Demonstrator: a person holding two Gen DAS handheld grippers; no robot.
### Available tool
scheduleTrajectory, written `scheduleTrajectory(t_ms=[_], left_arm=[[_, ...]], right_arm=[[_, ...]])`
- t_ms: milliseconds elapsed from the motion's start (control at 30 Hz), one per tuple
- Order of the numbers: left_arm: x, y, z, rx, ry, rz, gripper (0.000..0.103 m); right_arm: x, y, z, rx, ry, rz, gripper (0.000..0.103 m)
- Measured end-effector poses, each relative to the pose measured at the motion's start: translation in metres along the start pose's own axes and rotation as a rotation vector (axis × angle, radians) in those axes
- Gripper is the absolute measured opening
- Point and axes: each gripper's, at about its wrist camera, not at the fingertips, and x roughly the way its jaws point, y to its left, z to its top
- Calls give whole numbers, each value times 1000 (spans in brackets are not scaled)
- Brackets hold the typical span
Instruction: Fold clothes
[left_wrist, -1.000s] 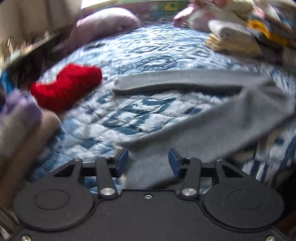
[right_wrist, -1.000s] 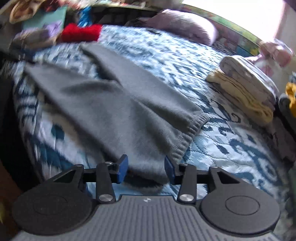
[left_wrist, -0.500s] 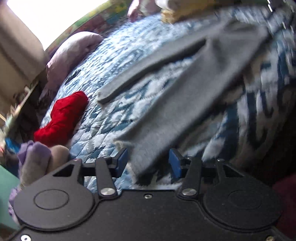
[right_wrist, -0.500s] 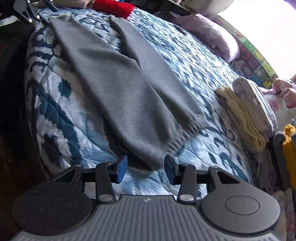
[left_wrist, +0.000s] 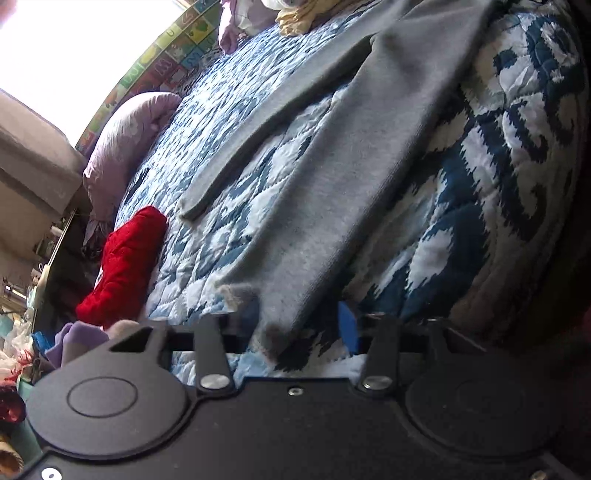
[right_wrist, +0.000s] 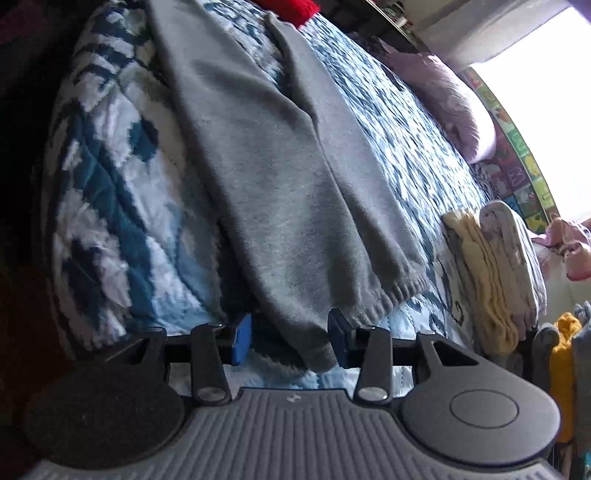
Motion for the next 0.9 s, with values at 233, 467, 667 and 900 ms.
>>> scheduleTrajectory(t_ms=[233,467,667,900], left_arm=[[-7,31,16,-100,-66,23,4],[-1,69,44,-195,-122,36,4],[26,101,74,-255,-122,36,4],[60,126,101,-277,-109,31,4]], right_arm=[[-18,-31,2,100,-54,7,6],[-22,-70,11,182,-87,9,5],[-14,-102,19,227,-95,31,5],[9,-139,29,251,-80,42,5]])
